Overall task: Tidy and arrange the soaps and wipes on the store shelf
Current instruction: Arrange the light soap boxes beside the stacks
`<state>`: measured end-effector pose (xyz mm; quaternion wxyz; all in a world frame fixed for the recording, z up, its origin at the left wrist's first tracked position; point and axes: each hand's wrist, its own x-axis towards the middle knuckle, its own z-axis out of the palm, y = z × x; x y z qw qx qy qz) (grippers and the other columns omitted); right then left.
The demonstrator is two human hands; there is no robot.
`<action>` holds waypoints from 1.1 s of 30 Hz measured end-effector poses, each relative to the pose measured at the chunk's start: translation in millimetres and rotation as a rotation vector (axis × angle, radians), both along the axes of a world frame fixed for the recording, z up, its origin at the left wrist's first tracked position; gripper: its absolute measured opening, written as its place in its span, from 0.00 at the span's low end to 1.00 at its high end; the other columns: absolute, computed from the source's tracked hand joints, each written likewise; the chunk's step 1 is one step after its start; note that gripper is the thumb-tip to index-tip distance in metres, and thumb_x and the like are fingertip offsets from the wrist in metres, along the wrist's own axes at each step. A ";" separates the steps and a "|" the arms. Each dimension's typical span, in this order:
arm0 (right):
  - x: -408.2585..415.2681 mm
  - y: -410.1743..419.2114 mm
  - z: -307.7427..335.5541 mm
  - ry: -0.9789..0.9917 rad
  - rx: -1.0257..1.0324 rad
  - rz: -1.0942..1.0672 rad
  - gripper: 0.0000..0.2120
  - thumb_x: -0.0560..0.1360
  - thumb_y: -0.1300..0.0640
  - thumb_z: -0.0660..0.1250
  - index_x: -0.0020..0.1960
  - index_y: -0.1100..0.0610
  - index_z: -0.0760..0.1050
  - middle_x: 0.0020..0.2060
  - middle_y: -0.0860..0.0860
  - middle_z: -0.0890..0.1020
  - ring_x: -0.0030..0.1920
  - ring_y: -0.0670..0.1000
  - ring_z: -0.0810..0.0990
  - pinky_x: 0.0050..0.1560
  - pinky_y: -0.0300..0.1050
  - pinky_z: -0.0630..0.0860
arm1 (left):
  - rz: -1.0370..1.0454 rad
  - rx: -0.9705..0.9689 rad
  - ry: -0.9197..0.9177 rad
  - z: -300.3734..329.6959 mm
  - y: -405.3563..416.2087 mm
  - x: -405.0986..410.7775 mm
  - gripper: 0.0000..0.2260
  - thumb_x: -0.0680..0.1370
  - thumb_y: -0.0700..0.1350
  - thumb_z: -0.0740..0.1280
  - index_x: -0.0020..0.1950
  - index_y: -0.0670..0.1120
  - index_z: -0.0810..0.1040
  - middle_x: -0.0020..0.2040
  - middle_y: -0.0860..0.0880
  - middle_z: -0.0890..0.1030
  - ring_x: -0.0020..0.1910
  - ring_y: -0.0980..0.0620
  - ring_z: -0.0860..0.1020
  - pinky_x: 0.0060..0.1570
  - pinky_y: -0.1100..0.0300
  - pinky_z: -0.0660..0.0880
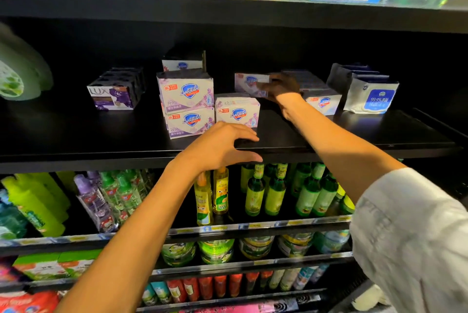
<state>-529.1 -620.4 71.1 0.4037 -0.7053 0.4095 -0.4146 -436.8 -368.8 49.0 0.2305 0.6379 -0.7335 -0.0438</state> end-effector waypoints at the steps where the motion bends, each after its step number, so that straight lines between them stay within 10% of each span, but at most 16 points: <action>1: 1.7 -2.1 -1.5 0.013 0.010 0.011 0.26 0.71 0.55 0.82 0.65 0.60 0.80 0.59 0.53 0.83 0.59 0.54 0.82 0.60 0.46 0.79 | 0.005 -0.004 0.008 -0.9 -0.6 0.4 0.27 0.75 0.65 0.72 0.70 0.55 0.81 0.72 0.56 0.77 0.71 0.58 0.72 0.69 0.64 0.65; 21: 45.1 -70.0 -8.0 0.168 -0.020 -0.057 0.21 0.71 0.59 0.81 0.63 0.60 0.82 0.61 0.56 0.84 0.62 0.54 0.83 0.65 0.49 0.79 | -0.011 -0.065 0.098 -7.9 -2.2 -0.1 0.25 0.74 0.64 0.74 0.66 0.53 0.84 0.66 0.58 0.81 0.66 0.60 0.77 0.68 0.52 0.74; 33: 60.9 -79.6 -9.4 0.126 -0.058 -0.017 0.28 0.69 0.55 0.83 0.65 0.61 0.79 0.62 0.56 0.83 0.64 0.53 0.81 0.61 0.40 0.76 | -0.021 -0.108 0.099 -8.7 -3.3 -0.9 0.23 0.74 0.62 0.75 0.64 0.52 0.85 0.66 0.57 0.82 0.66 0.64 0.75 0.68 0.67 0.69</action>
